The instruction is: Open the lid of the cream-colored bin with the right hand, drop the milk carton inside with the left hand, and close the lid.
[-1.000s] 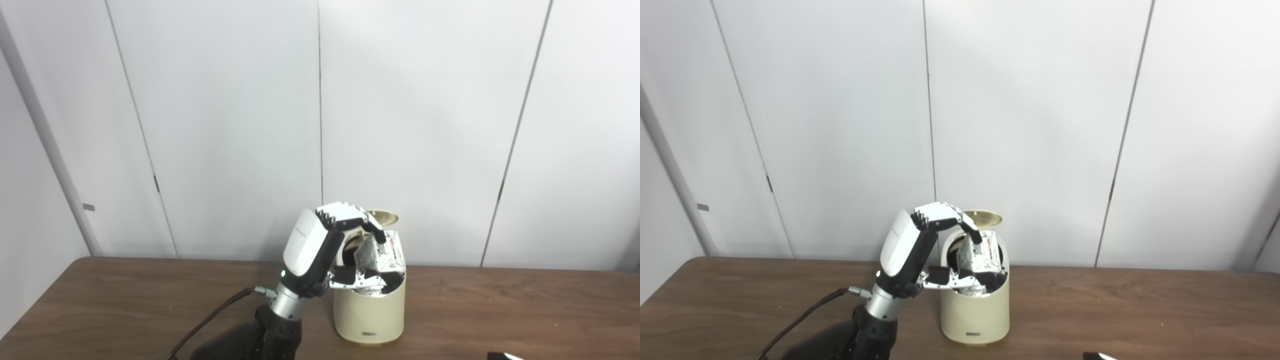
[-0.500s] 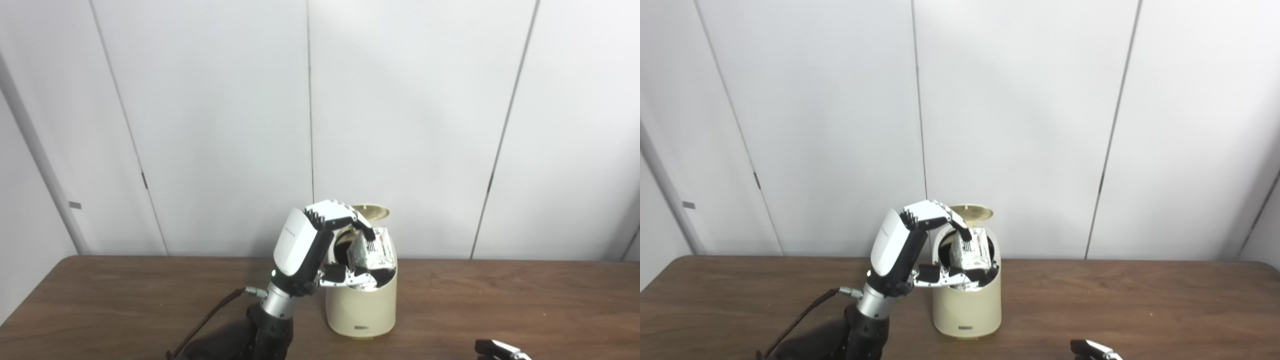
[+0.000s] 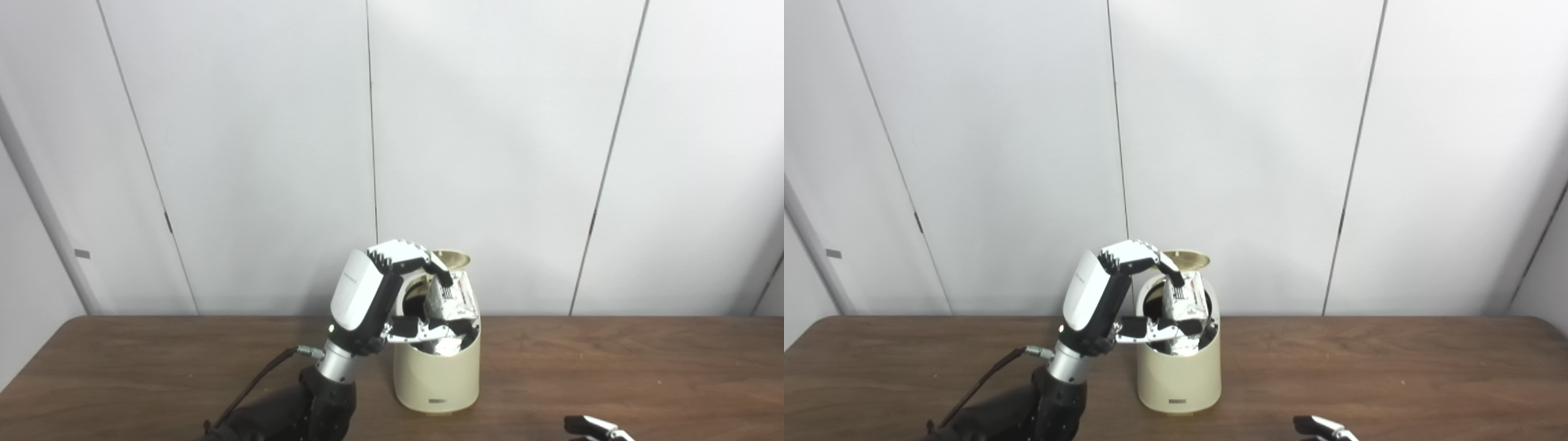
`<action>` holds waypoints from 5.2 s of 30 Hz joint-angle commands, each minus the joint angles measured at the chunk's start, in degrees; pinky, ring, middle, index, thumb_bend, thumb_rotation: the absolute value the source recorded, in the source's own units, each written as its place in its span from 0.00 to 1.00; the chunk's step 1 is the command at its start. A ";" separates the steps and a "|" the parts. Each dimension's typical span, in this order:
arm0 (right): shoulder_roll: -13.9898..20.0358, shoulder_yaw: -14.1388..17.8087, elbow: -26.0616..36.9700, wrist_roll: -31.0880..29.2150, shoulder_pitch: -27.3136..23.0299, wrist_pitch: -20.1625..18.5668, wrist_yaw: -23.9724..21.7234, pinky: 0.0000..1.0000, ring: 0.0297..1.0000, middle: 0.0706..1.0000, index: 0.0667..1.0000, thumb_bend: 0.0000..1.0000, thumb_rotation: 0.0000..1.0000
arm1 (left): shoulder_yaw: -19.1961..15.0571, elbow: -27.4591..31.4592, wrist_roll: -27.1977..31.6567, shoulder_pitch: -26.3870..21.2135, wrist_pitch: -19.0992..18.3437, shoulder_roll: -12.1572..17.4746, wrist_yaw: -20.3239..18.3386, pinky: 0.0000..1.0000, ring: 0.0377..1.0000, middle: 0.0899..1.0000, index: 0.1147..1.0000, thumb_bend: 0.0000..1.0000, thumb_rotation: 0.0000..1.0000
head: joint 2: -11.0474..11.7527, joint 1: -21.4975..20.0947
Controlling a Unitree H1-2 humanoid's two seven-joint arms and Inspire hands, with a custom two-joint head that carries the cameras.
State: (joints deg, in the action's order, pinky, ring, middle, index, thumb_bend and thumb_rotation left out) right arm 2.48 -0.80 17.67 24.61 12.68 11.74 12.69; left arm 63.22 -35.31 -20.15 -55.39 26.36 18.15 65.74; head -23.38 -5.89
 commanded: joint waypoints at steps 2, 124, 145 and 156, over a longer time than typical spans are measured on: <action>-2.91 -0.97 3.41 0.35 9.90 2.20 1.44 0.51 0.63 0.67 0.66 0.24 0.17 | -1.23 -0.14 0.69 -5.44 0.57 0.62 0.64 0.51 0.46 0.42 0.38 0.50 0.00 | -0.23 -0.25; -2.34 -1.90 3.28 -0.16 10.09 1.69 2.03 0.52 0.65 0.68 0.67 0.26 0.18 | -10.97 -13.48 -28.43 -7.28 0.57 3.74 3.61 0.46 0.52 0.52 0.53 0.90 0.32 | 0.11 0.07; -2.10 -1.94 3.45 0.50 10.01 1.16 1.76 0.52 0.65 0.68 0.67 0.27 0.16 | -10.95 -9.35 -22.31 -6.04 0.57 5.49 -2.37 0.60 0.66 0.69 0.74 1.00 0.58 | -0.02 0.18; -2.24 -2.05 3.57 0.66 10.07 0.76 1.70 0.52 0.64 0.69 0.68 0.27 0.16 | -11.47 -9.47 -22.17 -5.89 0.57 5.41 -3.01 0.57 0.65 0.68 0.72 1.00 0.57 | -0.09 0.08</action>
State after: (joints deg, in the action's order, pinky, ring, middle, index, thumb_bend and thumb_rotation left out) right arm 2.29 -2.24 17.80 24.83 12.94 11.35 13.87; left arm 53.40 -45.91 -44.24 -57.48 27.68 21.46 61.89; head -23.38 -5.71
